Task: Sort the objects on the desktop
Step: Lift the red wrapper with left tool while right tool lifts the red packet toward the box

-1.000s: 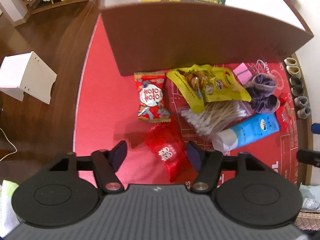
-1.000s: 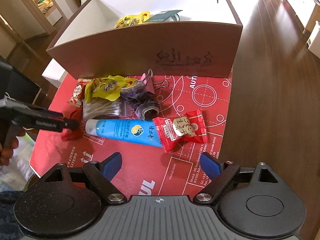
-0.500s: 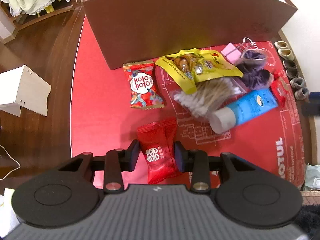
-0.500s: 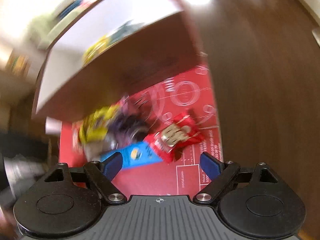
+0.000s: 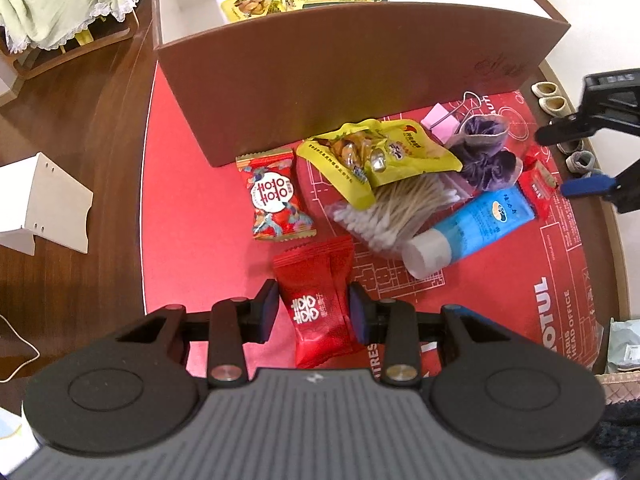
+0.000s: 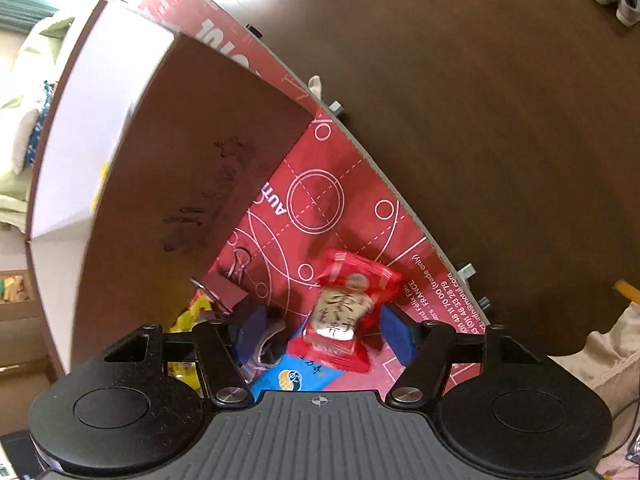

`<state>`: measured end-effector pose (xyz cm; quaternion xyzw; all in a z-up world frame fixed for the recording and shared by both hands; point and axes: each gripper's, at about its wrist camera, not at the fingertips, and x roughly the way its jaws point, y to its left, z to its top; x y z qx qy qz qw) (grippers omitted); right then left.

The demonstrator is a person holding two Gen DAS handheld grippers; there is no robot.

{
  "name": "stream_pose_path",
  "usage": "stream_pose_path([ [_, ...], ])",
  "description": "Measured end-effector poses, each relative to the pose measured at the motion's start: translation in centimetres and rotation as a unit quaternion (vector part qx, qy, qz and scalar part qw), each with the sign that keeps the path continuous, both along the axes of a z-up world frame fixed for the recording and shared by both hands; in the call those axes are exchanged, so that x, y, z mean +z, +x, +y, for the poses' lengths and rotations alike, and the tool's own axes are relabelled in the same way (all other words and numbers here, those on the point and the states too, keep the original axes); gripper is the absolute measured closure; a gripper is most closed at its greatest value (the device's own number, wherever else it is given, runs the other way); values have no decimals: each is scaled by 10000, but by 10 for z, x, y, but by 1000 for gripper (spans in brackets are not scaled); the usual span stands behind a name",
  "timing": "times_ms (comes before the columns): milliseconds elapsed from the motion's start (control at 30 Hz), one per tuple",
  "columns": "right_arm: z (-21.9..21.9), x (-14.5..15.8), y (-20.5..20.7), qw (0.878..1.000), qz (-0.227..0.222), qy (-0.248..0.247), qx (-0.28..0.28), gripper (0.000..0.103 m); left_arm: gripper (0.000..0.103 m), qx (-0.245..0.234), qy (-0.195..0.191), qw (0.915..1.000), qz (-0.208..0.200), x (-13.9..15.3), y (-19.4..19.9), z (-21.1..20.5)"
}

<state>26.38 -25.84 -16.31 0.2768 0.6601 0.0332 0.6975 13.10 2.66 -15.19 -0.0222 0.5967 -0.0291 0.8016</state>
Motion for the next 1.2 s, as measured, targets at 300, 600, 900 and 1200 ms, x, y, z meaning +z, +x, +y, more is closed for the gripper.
stream_pose_path([
  [300, -5, -13, -8, 9999, -7, -54, 111, 71, 71, -48, 1, 10000, -3, 2, 1, 10],
  [600, -13, 23, -44, 9912, -891, -16, 981, 72, 71, -223, 144, 9996, -133, 16, -1, 9],
  [900, 10, 63, -70, 9724, -1392, 101, 1870, 72, 71, -510, 295, 9965, -591, 57, -8, -3],
  [1200, 29, 97, -86, 9531, -1846, 28, 2397, 72, 71, -793, 503, 9899, -1065, 99, -16, -20],
])
